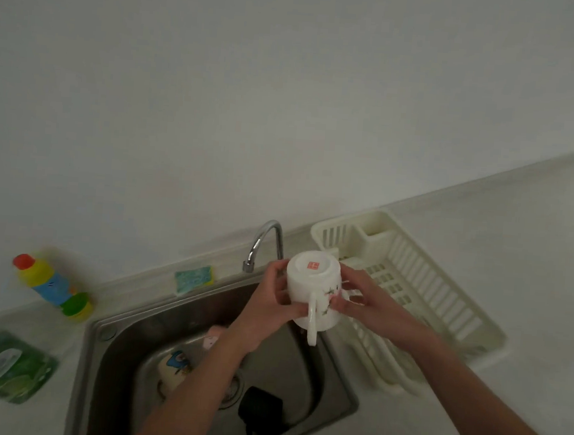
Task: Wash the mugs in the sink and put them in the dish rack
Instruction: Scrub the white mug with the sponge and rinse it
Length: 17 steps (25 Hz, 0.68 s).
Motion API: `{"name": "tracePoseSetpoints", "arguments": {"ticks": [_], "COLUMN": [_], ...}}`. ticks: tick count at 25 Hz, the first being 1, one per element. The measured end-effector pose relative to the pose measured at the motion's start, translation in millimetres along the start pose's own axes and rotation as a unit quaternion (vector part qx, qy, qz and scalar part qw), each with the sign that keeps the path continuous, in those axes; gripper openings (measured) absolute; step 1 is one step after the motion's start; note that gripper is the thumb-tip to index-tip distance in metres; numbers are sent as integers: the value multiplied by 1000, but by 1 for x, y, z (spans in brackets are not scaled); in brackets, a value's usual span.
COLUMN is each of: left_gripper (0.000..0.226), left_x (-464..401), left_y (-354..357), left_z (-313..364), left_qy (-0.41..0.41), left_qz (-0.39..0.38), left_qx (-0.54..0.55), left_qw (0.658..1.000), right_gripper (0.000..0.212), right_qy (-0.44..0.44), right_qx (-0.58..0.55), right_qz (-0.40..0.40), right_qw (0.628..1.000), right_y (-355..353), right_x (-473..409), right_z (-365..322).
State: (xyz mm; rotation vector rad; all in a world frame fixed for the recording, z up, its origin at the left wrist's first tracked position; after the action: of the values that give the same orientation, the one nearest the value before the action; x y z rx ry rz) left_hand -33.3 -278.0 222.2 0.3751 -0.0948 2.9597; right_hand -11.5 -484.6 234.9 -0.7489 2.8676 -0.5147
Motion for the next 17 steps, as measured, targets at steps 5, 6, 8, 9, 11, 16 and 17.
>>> {"name": "tracePoseSetpoints", "arguments": {"ticks": [5, 6, 8, 9, 11, 16, 17], "left_gripper": [87, 89, 86, 82, 76, 83, 86], "left_x": [-13, -15, -21, -25, -36, -80, -93], "left_y": [56, 66, 83, 90, 100, 128, 135], "left_z": [23, 27, 32, 33, 34, 33, 30], "left_qy": [45, 48, 46, 42, 32, 27, 24], "left_qz": [-23, -33, -60, -75, -91, -47, -30], "left_qx": [-14, -28, -45, -42, -40, -80, -82], "left_qw": [999, 998, 996, 995, 995, 995, 996], "right_gripper": [53, 53, 55, 55, 57, 66, 69], "right_qy": [23, 25, 24, 24, 30, 39, 38], "right_qx": [8, 14, 32, 38, 47, 117, 130], "right_qz": [18, 22, 37, 40, 28, -46, -61], "right_qw": [1000, 999, 999, 998, 998, 991, 989], "right_y": [-49, -58, -76, -87, -108, -155, -166], "right_x": [35, 40, 44, 43, 40, 8, -3], "right_z": [-18, -18, -15, -11, -1, 41, 55]}}
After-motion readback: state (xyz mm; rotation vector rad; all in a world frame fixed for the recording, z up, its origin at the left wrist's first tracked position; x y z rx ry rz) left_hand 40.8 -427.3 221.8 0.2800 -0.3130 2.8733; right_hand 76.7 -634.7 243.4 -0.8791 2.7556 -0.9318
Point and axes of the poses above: each hand's wrist, its own x-axis away from the middle knuckle, its own y-axis out of the palm, z = x × y, the point moved 3 cm from there along -x, towards the middle knuckle, and after that the axes turned 6 degrees about -y, right-handed, at the moved point
